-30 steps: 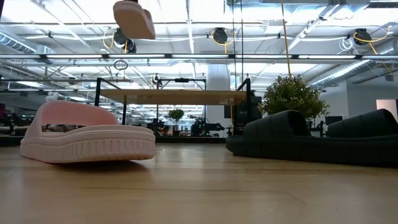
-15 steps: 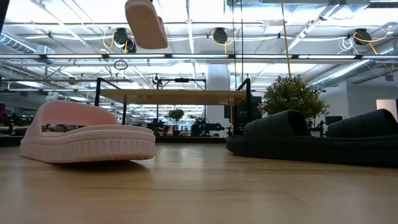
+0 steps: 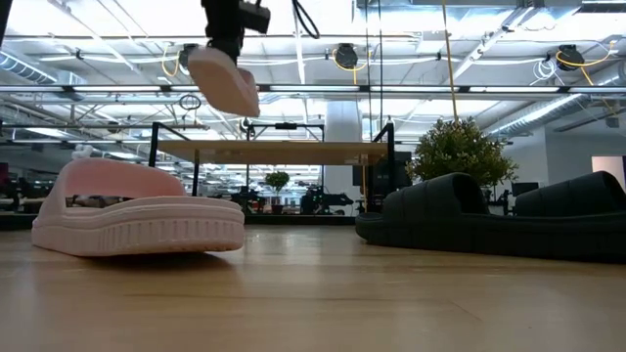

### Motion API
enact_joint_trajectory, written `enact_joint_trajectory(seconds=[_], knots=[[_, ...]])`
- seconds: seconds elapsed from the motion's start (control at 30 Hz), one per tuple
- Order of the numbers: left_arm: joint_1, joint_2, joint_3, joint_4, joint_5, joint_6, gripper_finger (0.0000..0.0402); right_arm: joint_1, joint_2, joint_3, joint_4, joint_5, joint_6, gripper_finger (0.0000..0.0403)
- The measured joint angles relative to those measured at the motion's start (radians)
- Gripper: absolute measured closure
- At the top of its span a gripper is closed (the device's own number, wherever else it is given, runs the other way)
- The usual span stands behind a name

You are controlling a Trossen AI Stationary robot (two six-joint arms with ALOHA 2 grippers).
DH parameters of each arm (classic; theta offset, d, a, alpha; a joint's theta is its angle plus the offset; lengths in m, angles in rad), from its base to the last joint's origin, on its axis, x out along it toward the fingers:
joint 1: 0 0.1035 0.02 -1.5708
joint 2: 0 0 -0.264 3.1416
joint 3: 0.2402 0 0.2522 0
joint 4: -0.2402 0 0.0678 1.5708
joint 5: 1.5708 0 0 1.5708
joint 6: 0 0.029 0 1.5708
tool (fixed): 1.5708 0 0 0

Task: Pick and place slides into the shelf
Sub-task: Put the left pink slide on the shelf

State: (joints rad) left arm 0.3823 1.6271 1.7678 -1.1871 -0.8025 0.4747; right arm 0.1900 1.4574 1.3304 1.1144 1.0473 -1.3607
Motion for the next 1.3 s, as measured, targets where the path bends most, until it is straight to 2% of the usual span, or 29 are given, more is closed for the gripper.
enact_joint_trajectory(seconds=[0.2,0.27,0.43,0.67,0.97,1.07,1.3], knots=[[0.031,-0.076,-0.171,0.164,0.028,0.057,0.0401,-0.002,0.0,0.0,0.0,0.0,-0.061,0.0287],[0.048,-0.116,-0.219,0.202,0.066,0.059,0.0401,-0.002,0.0,0.0,-0.001,0.0,-0.065,0.0287],[0.077,-0.201,-0.3,0.296,0.097,0.099,0.0401,-0.017,0.0,0.0,-0.001,0.0,-0.065,0.0287],[0.1,-0.224,-0.319,0.322,0.151,0.101,0.0401,-0.055,0.0,0.0,-0.012,0.0,-0.004,0.0287],[0.153,-0.218,-0.32,0.315,0.182,0.104,0.0401,-0.064,0.001,0.0,-0.027,0.0,-0.002,0.0287],[0.165,-0.218,-0.322,0.318,0.224,0.102,0.0401,-0.065,0.001,0.0,-0.027,0.0,-0.002,0.0287],[0.169,-0.22,-0.412,0.371,0.203,0.127,0.0401,-0.064,0.001,0.0,-0.028,0.0,-0.009,0.0287]])
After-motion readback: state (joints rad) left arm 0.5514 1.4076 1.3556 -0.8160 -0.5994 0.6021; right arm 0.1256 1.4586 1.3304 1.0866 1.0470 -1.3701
